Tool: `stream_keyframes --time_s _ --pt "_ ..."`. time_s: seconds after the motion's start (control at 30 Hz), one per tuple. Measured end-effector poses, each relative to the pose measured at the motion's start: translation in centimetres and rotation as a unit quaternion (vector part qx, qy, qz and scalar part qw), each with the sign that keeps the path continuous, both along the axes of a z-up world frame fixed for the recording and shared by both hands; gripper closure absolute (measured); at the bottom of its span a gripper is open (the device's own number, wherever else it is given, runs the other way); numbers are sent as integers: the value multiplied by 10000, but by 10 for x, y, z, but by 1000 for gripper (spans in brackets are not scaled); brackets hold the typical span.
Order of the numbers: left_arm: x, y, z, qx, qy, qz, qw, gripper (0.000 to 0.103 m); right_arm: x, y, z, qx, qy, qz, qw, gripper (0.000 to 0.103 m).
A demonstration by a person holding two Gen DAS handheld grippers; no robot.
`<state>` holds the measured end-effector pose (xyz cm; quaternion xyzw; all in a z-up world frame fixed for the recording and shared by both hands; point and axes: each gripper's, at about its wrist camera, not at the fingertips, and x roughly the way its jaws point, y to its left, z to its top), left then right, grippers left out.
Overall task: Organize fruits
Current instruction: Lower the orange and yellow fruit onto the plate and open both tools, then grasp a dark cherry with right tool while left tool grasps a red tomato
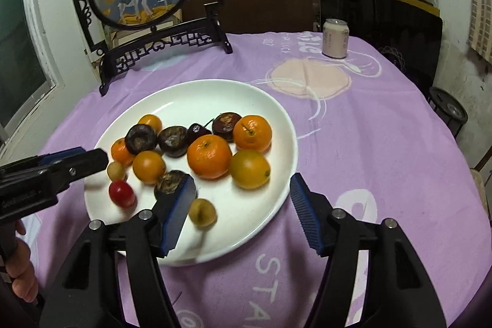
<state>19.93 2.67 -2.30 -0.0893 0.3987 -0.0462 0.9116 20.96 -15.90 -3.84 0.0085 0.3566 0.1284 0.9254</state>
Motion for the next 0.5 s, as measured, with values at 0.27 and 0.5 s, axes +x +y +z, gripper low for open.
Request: stream_keyframes --time_s 0.27,0.5 --pt "-44 0 -6 47 -40 -49 10000 49 -32 6 1 -40 -101 143 9998 38" --pt "-66 0 -18 45 62 -198 9998 49 -88 16 -7 87 396 631 9972 36"
